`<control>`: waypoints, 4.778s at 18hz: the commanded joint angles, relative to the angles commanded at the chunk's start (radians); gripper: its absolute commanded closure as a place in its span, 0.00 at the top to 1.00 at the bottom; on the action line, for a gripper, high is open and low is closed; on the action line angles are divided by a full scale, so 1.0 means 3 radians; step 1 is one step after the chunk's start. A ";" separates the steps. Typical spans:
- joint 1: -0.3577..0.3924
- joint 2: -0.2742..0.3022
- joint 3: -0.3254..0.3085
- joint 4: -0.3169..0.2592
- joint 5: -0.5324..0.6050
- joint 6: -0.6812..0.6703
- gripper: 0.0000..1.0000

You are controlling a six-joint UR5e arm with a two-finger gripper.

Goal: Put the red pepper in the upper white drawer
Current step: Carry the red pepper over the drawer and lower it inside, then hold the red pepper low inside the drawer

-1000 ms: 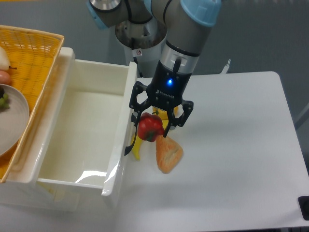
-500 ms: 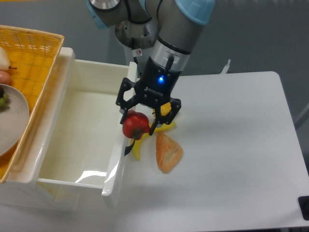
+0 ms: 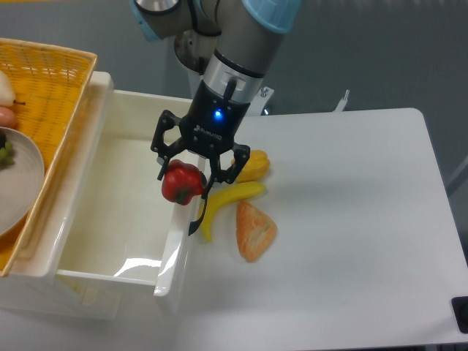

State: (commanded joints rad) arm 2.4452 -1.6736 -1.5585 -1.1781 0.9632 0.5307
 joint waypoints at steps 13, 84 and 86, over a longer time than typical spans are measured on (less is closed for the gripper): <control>-0.0138 -0.0005 -0.0020 -0.0015 0.0092 0.0000 0.56; -0.0660 -0.0271 -0.0205 0.0010 0.0205 0.0005 0.60; -0.0665 -0.0276 -0.0205 0.0010 0.0205 0.0005 0.61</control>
State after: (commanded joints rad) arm 2.2458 -1.7564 -1.6199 -1.1750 1.0247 0.5323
